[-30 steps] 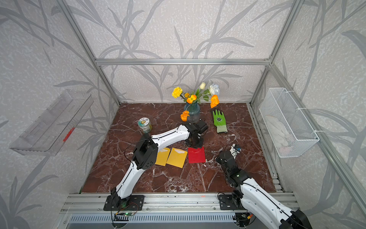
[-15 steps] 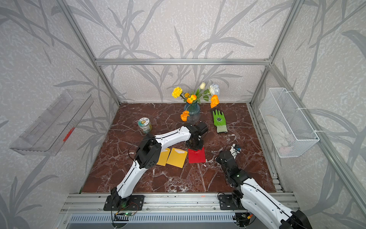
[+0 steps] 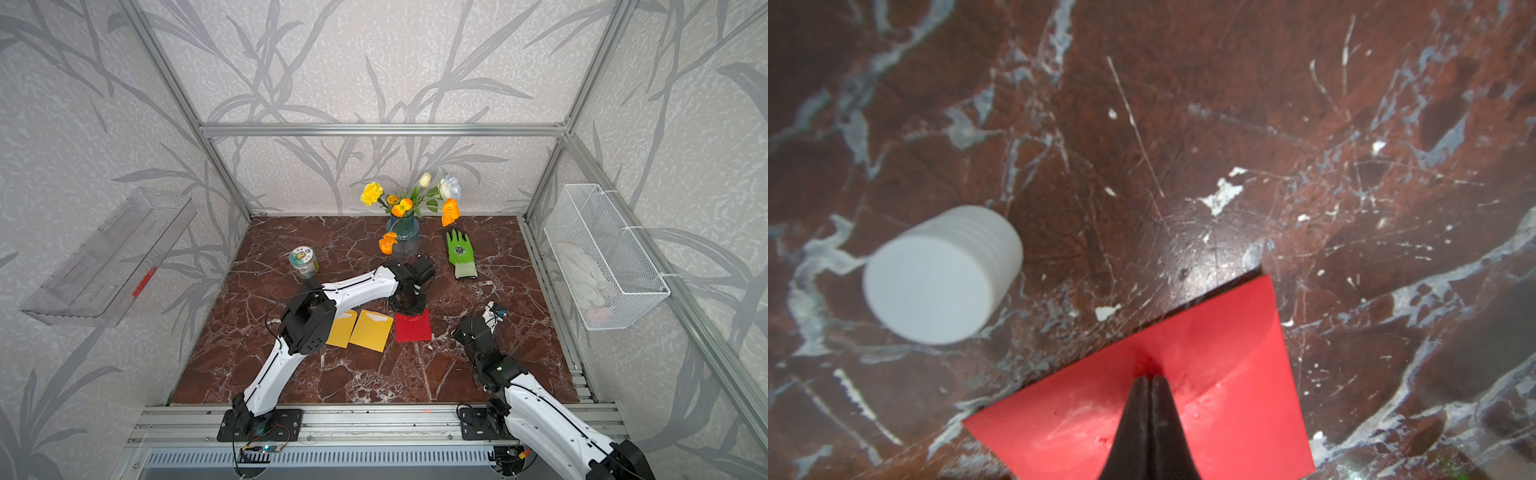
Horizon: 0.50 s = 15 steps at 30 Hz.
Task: Seal the envelope with a glue stick
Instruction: Seal the envelope at the center of the board.
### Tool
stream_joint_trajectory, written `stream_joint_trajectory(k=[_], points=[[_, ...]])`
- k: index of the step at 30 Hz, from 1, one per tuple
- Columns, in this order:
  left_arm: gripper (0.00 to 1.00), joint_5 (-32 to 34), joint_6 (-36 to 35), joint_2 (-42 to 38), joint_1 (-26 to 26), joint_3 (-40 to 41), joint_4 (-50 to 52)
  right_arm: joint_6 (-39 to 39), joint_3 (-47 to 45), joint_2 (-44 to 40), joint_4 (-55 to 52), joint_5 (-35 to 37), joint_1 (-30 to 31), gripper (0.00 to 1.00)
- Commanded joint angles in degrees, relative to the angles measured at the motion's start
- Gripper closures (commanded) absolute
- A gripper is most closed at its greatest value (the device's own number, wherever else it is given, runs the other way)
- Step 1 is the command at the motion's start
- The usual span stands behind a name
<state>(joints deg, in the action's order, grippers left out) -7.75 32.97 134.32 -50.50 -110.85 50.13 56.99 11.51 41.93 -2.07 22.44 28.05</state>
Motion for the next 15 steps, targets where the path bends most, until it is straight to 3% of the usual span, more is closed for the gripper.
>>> stream_joint_trajectory(k=[1,9,15], points=[[0.97,0.1,0.4,2.2,0.4,0.6,2.2,-0.2,1.8,-0.4,-1.3,0.7,-0.3,1.0],[0.96,-0.1,-0.4,1.8,0.7,-5.7,4.5,-0.1,1.9,-0.3,-1.3,0.6,-0.3,1.0],[0.96,-0.2,-0.5,1.1,0.6,-6.0,5.2,-0.2,1.9,-0.1,-1.1,0.8,-0.4,1.0]])
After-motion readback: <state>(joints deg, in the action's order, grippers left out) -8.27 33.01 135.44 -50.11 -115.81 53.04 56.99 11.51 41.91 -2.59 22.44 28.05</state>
